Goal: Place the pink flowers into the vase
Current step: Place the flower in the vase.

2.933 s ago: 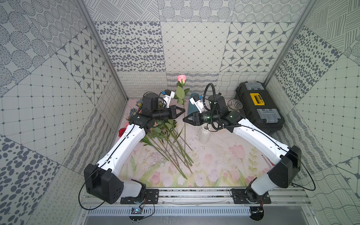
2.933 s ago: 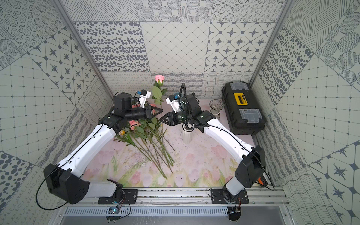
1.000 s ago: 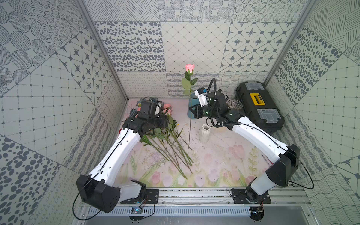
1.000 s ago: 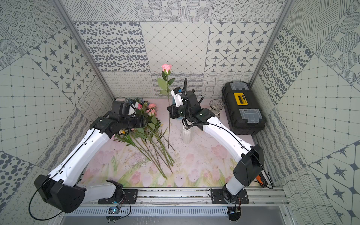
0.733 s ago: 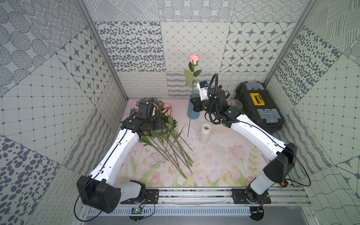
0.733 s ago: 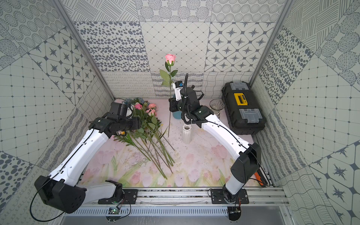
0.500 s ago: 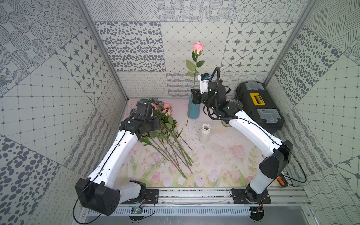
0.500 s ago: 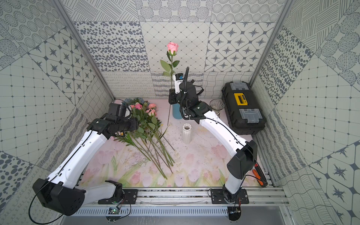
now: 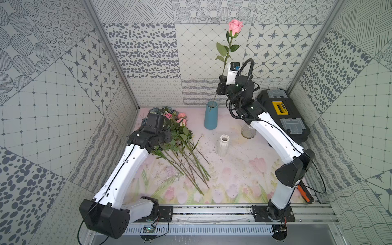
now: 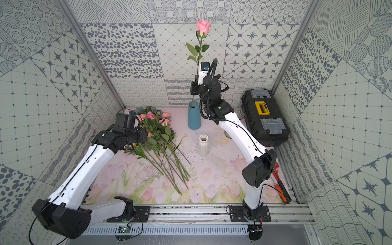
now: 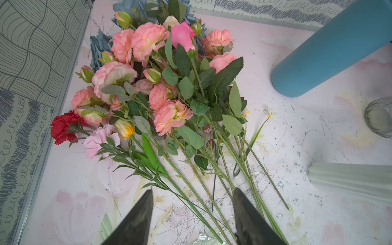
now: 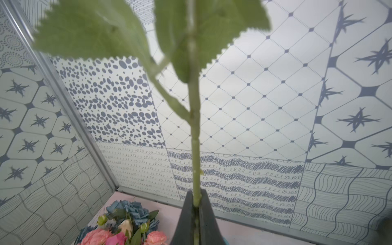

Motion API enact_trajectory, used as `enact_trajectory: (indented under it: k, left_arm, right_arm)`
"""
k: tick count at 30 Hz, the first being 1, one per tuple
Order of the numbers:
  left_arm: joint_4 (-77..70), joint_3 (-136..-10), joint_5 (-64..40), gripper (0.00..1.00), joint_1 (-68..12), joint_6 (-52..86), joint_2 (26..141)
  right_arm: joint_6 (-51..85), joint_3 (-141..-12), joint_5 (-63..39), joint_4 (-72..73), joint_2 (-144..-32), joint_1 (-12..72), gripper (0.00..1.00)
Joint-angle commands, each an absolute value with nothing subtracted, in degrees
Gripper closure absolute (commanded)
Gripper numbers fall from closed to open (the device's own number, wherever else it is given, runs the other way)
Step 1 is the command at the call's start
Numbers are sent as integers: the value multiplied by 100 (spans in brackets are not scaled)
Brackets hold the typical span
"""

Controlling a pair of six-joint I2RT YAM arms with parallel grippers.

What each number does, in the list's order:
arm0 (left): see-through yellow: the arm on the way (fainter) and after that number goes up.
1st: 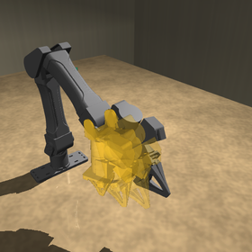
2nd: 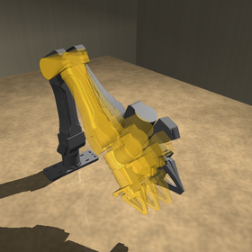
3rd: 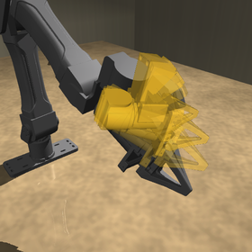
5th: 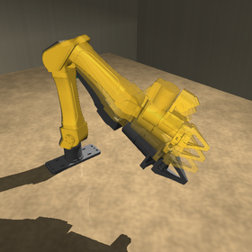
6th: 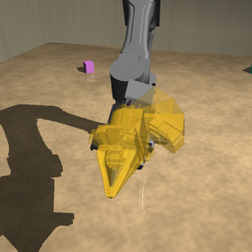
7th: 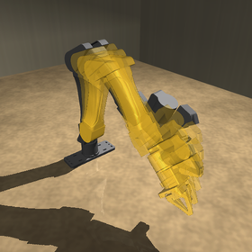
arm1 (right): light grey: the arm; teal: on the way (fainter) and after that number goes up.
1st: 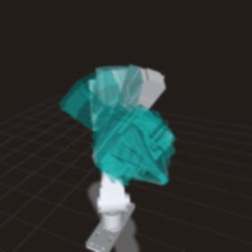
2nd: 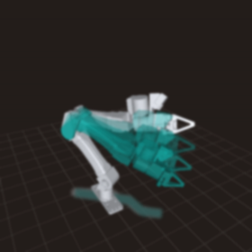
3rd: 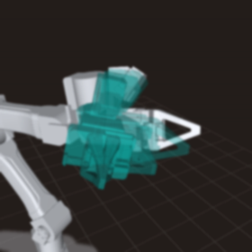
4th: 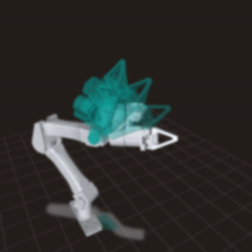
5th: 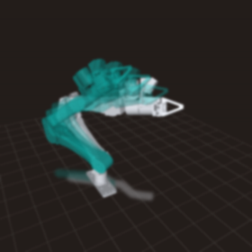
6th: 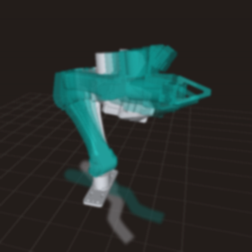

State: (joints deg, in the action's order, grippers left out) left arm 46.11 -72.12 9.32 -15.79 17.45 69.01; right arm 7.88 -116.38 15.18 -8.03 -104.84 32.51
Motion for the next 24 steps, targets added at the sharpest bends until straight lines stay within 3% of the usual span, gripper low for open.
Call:
enact_trajectory:
  k: [1, 10, 24]
  left_arm:
    - [4729, -7201, 1100, 40, -1563, 1679, 6864]
    - [4707, -7198, 1084, 41, -1551, 1678, 6819]
    - [4588, -7162, 620, 41, -1301, 1770, 6801]
  right_arm:
    - [602, -12061, 1675, -367, -10693, 3143, 100]
    - [401, -12959, 1752, -572, -11312, 3041, 100]
    - [465, -12767, 1754, -356, -11915, 3032, 100]
